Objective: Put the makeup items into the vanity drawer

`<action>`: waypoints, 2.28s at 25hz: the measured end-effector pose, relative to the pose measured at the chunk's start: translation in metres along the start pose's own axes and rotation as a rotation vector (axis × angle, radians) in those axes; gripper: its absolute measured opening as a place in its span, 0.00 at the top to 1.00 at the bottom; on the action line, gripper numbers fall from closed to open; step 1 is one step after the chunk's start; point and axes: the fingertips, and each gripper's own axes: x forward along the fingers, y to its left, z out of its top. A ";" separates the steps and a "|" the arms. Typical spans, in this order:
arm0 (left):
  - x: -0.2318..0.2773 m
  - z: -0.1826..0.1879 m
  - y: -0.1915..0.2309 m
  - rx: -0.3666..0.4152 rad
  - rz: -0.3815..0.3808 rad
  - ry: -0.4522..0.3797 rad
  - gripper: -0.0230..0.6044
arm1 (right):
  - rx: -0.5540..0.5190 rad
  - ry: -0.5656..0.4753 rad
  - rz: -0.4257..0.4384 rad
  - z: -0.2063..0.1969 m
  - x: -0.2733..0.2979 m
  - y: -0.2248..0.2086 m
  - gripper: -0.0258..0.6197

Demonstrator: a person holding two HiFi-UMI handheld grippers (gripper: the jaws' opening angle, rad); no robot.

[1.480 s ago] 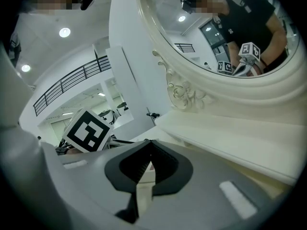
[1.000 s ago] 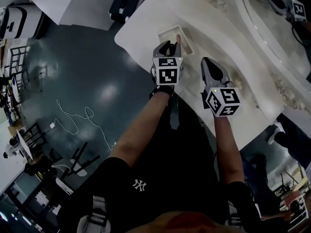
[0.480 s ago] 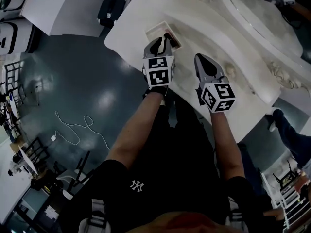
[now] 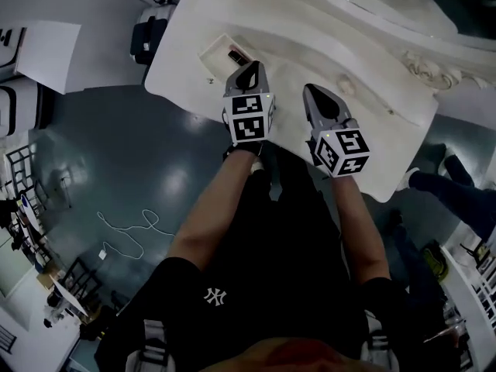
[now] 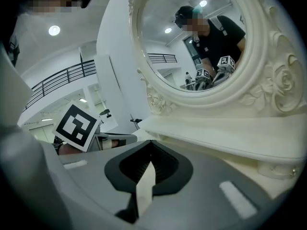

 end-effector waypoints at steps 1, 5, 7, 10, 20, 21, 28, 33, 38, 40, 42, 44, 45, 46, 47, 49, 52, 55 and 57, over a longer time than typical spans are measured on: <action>0.001 0.001 -0.010 0.014 -0.022 -0.004 0.96 | 0.007 -0.008 -0.017 -0.001 -0.007 -0.004 0.93; 0.004 -0.004 -0.054 0.085 -0.123 -0.003 0.96 | 0.040 -0.035 -0.091 -0.008 -0.035 -0.021 0.93; 0.005 -0.009 -0.075 0.122 -0.169 0.004 0.96 | 0.057 -0.044 -0.126 -0.013 -0.049 -0.030 0.93; 0.008 -0.018 -0.105 0.163 -0.230 0.008 0.96 | 0.080 -0.055 -0.169 -0.022 -0.067 -0.043 0.92; 0.021 -0.049 -0.181 0.274 -0.392 0.037 0.96 | 0.151 -0.080 -0.277 -0.053 -0.108 -0.079 0.93; 0.023 -0.051 -0.186 0.284 -0.404 0.039 0.95 | 0.158 -0.082 -0.284 -0.055 -0.109 -0.082 0.93; 0.041 -0.064 -0.214 0.352 -0.489 0.064 0.77 | 0.202 -0.086 -0.313 -0.066 -0.112 -0.100 0.93; 0.058 -0.074 -0.233 0.406 -0.541 0.071 0.61 | 0.232 -0.082 -0.325 -0.076 -0.110 -0.115 0.92; 0.075 -0.079 -0.249 0.449 -0.573 0.069 0.51 | 0.257 -0.078 -0.339 -0.084 -0.110 -0.130 0.93; 0.080 -0.080 -0.253 0.459 -0.579 0.072 0.48 | 0.265 -0.077 -0.346 -0.085 -0.110 -0.135 0.92; 0.086 -0.081 -0.256 0.467 -0.585 0.076 0.46 | 0.271 -0.076 -0.353 -0.086 -0.111 -0.139 0.92; 0.092 -0.082 -0.259 0.476 -0.588 0.081 0.45 | 0.276 -0.074 -0.358 -0.087 -0.111 -0.143 0.92; 0.094 -0.083 -0.260 0.482 -0.588 0.083 0.45 | 0.278 -0.073 -0.361 -0.087 -0.112 -0.144 0.92; 0.097 -0.084 -0.261 0.488 -0.587 0.085 0.45 | 0.280 -0.072 -0.363 -0.088 -0.112 -0.146 0.92; 0.099 -0.085 -0.262 0.493 -0.586 0.088 0.45 | 0.282 -0.071 -0.365 -0.088 -0.112 -0.147 0.93; 0.102 -0.087 -0.264 0.504 -0.586 0.093 0.45 | 0.285 -0.070 -0.369 -0.089 -0.113 -0.149 0.92; 0.105 -0.089 -0.265 0.512 -0.582 0.097 0.46 | 0.287 -0.068 -0.375 -0.091 -0.114 -0.151 0.92; 0.105 -0.089 -0.264 0.513 -0.578 0.091 0.52 | 0.287 -0.069 -0.381 -0.090 -0.116 -0.153 0.92; 0.103 -0.087 -0.263 0.508 -0.577 0.087 0.53 | 0.285 -0.070 -0.381 -0.088 -0.117 -0.153 0.92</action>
